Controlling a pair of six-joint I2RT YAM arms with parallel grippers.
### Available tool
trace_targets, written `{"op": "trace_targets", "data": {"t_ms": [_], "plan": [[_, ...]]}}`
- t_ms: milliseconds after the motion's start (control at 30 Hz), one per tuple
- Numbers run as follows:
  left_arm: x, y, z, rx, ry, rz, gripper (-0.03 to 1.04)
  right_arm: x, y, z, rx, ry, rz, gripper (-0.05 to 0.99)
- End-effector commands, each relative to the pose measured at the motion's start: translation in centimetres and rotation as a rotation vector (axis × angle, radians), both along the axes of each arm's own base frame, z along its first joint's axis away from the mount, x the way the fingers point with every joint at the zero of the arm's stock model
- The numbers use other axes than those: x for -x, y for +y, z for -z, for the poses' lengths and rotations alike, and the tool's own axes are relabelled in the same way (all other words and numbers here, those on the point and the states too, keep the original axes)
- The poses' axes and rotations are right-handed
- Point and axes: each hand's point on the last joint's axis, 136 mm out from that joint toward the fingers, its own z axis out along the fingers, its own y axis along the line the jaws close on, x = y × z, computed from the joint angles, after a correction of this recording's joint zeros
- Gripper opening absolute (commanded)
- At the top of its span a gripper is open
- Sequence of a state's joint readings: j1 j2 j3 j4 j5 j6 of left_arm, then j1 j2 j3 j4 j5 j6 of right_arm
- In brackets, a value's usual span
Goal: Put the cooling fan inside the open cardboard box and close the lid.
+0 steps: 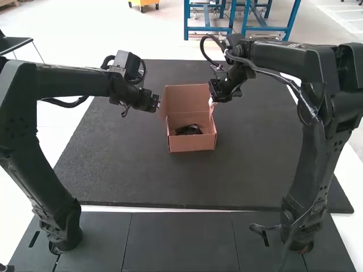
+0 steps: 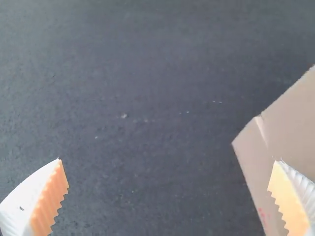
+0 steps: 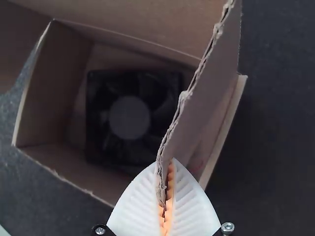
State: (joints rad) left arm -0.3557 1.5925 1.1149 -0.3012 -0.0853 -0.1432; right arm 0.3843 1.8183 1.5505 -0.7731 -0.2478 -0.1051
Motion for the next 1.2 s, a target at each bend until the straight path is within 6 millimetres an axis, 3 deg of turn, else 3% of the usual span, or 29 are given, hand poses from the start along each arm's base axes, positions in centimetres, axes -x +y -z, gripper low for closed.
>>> {"op": "trace_targets", "data": {"t_ms": [0,1167], "plan": [[-0.5,-2.0,-2.1,0.037,-0.042,0.058,0.96,1.0,1.0,-2.3,-0.051,-0.034,-0.034,-0.02],[0.9,-4.7,-1.4,0.067,-0.001,0.142,0.96,1.6,0.6,-1.1,-0.029,-0.001,-0.035,-0.02]]}}
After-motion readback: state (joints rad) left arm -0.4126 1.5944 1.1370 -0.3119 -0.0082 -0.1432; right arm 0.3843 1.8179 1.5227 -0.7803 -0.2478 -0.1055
